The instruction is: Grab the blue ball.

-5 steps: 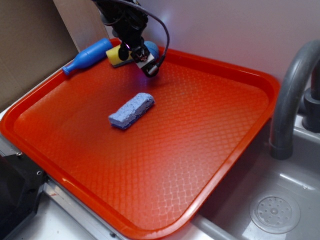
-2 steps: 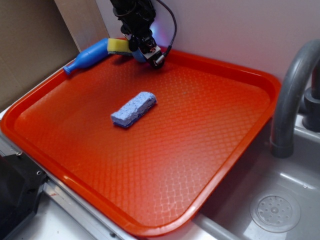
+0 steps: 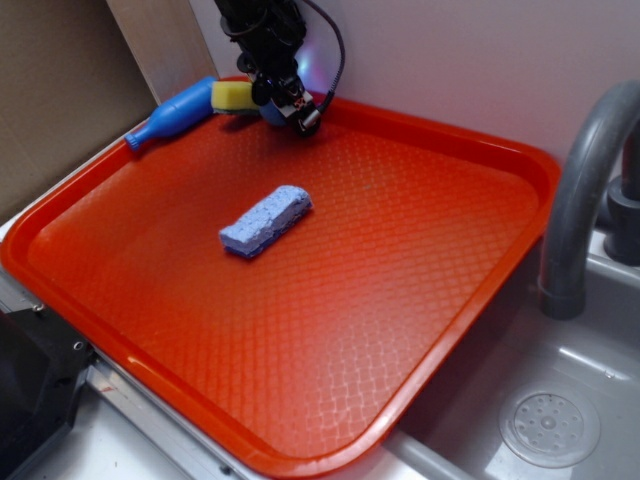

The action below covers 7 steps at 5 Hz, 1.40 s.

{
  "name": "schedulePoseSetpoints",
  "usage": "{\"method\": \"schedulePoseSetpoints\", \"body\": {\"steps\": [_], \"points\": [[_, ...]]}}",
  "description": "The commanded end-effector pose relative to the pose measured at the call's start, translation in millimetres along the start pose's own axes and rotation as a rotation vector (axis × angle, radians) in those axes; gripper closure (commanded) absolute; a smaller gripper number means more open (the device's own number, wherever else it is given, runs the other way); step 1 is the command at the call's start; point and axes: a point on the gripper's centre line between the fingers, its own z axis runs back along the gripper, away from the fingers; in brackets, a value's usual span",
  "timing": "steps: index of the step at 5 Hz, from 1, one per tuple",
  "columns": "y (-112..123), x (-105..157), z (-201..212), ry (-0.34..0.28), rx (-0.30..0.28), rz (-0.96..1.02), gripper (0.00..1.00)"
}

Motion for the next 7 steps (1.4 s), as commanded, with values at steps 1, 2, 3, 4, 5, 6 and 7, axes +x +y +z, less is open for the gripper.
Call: {"method": "schedulePoseSetpoints", "body": {"steps": [1, 2, 3, 4, 5, 6, 7], "points": [[-11.5, -48.1, 98.1, -0.07, 0.027, 0.028, 1.0], [-10.6, -83.1, 139.9, -0.084, -0.061, 0.061, 1.0], [-8.6, -83.2, 148.0, 0.205, -0.088, 0.247, 1.0], [-6.4, -83.4, 135.2, 0.345, -0.338, 0.528, 1.0], [-11.6, -78.2, 129.7, 0.436, -0.375, 0.665, 1.0], [-16.6, -83.6, 127.0, 0.417, -0.368, 0.652, 1.0], [-19.7, -92.1, 142.4, 0.352, -0.396, 0.6, 1.0]]}}
